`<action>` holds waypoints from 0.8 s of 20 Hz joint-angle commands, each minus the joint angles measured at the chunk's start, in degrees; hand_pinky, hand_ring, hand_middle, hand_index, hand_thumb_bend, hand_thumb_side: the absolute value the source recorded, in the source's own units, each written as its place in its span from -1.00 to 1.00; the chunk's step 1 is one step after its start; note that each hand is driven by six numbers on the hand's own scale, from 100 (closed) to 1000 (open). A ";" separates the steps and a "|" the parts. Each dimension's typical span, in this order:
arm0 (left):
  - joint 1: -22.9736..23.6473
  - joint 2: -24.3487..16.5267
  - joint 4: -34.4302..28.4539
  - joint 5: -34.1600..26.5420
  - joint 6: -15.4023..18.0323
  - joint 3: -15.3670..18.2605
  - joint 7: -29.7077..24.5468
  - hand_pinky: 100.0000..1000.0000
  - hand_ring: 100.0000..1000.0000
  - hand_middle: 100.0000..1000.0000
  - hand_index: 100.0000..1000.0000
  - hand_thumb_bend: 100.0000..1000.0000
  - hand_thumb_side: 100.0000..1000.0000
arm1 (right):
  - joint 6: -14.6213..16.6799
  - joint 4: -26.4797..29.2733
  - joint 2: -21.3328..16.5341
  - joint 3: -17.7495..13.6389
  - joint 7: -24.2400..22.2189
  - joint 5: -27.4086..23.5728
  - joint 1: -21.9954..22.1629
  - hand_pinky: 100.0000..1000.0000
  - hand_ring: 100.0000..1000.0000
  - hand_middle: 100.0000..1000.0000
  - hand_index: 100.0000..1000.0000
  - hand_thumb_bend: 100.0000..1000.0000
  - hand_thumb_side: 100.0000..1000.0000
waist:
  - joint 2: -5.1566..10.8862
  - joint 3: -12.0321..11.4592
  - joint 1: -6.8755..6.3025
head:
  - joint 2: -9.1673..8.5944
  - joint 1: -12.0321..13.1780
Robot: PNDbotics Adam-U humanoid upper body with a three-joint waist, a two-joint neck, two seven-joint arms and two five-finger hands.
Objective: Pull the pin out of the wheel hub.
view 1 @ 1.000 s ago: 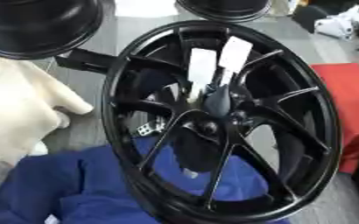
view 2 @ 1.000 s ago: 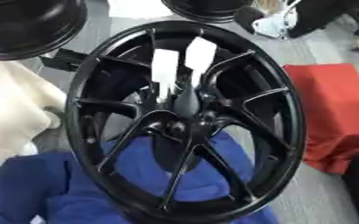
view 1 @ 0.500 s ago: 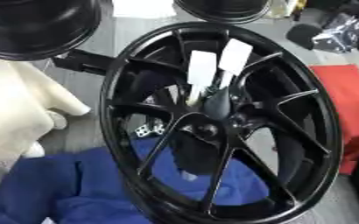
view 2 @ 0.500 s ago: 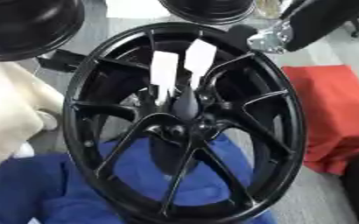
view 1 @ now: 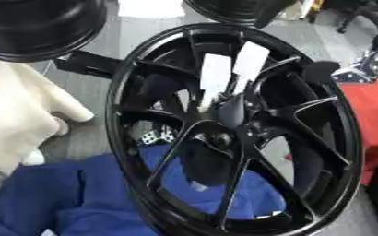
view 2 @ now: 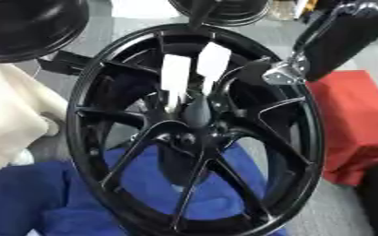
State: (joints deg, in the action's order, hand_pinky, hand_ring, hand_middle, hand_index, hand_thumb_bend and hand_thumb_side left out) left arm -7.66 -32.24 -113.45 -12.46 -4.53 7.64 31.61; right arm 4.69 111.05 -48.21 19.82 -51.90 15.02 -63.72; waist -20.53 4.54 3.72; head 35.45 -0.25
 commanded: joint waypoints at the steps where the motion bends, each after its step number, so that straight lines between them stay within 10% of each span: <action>1: -0.46 -0.72 -1.14 -0.25 -0.04 0.33 0.05 0.62 0.57 0.55 0.69 0.10 0.14 | 0.72 -0.29 -0.83 -0.12 0.12 0.98 -1.64 0.81 0.76 0.62 0.70 -0.56 -1.00 | 0.69 -0.17 -0.06 | -1.66 -0.49; 16: -0.73 -0.19 -1.14 -0.14 -0.09 0.29 -0.07 0.62 0.56 0.54 0.67 0.08 0.14 | 4.71 -4.16 0.35 2.60 2.23 5.66 -3.06 0.79 0.76 0.60 0.68 -0.51 -1.00 | -1.62 -1.57 0.71 | -3.56 -2.18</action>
State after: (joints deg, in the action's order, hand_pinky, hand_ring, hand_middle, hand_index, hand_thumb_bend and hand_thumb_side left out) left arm -8.05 -31.76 -113.45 -12.60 -4.68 7.63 31.55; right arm 8.95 107.23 -47.02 22.79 -49.74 19.95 -65.62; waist -23.26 3.05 4.64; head 32.54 -2.18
